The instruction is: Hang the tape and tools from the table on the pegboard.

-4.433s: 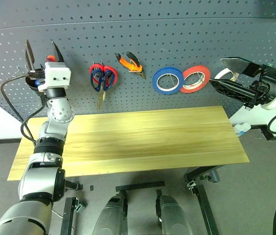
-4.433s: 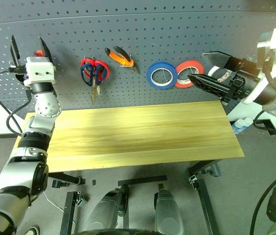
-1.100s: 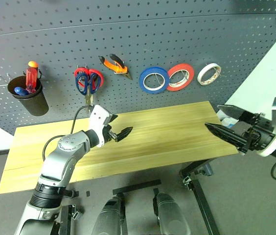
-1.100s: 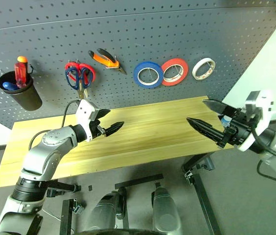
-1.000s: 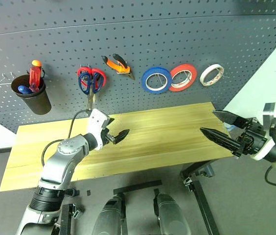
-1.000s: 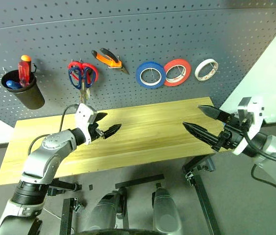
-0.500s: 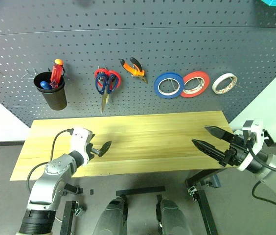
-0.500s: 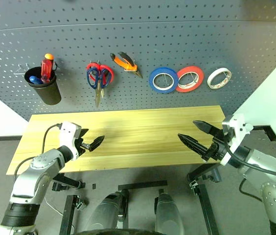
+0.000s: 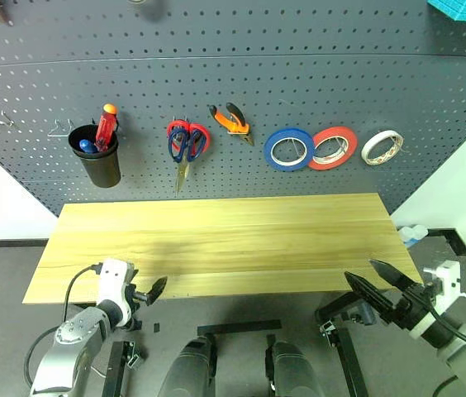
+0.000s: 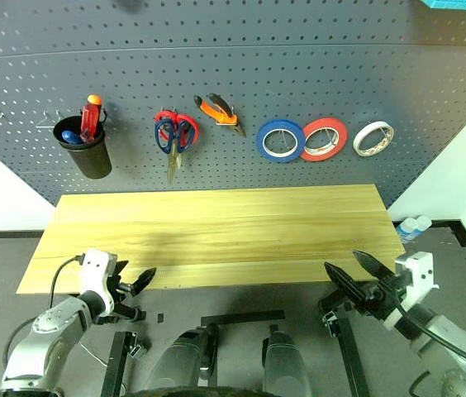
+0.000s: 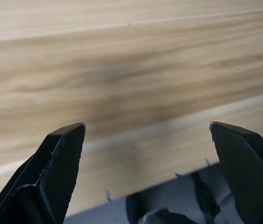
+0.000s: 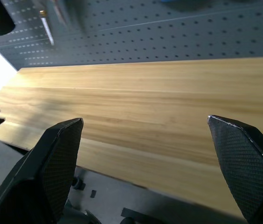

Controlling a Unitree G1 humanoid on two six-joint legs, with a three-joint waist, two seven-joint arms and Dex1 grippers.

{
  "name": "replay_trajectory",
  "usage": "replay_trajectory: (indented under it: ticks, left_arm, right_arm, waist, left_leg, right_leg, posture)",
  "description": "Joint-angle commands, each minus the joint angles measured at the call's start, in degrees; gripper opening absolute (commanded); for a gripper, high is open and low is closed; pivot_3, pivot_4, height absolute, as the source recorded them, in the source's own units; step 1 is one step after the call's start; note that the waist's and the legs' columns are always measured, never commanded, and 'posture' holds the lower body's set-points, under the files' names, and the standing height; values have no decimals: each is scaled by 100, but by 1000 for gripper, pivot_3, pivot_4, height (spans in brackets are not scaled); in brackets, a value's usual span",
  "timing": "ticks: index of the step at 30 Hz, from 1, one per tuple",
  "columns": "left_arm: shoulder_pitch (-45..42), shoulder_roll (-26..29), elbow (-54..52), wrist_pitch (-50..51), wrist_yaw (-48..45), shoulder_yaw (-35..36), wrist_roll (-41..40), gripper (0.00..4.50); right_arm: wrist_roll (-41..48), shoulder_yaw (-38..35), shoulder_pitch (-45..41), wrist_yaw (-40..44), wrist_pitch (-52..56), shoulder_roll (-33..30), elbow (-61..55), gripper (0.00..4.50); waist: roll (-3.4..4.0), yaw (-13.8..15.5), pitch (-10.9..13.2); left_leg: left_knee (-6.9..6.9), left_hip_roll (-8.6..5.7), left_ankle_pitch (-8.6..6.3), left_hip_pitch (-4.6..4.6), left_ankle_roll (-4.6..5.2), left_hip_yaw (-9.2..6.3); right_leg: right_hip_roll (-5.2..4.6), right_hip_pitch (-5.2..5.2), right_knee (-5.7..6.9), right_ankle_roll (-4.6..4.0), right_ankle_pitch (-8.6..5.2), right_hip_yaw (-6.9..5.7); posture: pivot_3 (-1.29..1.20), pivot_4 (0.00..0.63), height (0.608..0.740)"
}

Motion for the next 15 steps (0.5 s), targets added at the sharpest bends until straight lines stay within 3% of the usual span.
replay_trajectory:
  ticks: [1,6,15]
  left_arm:
    - [209,-88,-61,-238,-367,192,-341,4475]
    - [532,-133,-217,-187,-789,372,-838,4475]
    - [775,-363,-300,-162,-1770,748,-2074,4475]
  right_arm:
    - [-1,-46,312,206,-202,104,-69,4500]
    - [14,97,771,433,-259,198,-178,4500]
    - [40,216,695,531,-219,193,-62,4500]
  waist:
    - [14,0,-16]
    - [28,2,-37]
    - [49,-18,-91]
  left_leg:
    - [-1,1,0,0,0,0]
    - [-4,0,-6,-8,6,0]
    - [-8,2,-22,-18,21,13]
  right_leg:
    - [-1,0,0,-2,-2,0]
    - [-9,-3,-6,0,-13,1]
    - [-28,8,-55,-1,-15,-9]
  posture:
    - [-60,146,738]
    - [-51,147,738]
    - [-47,146,738]
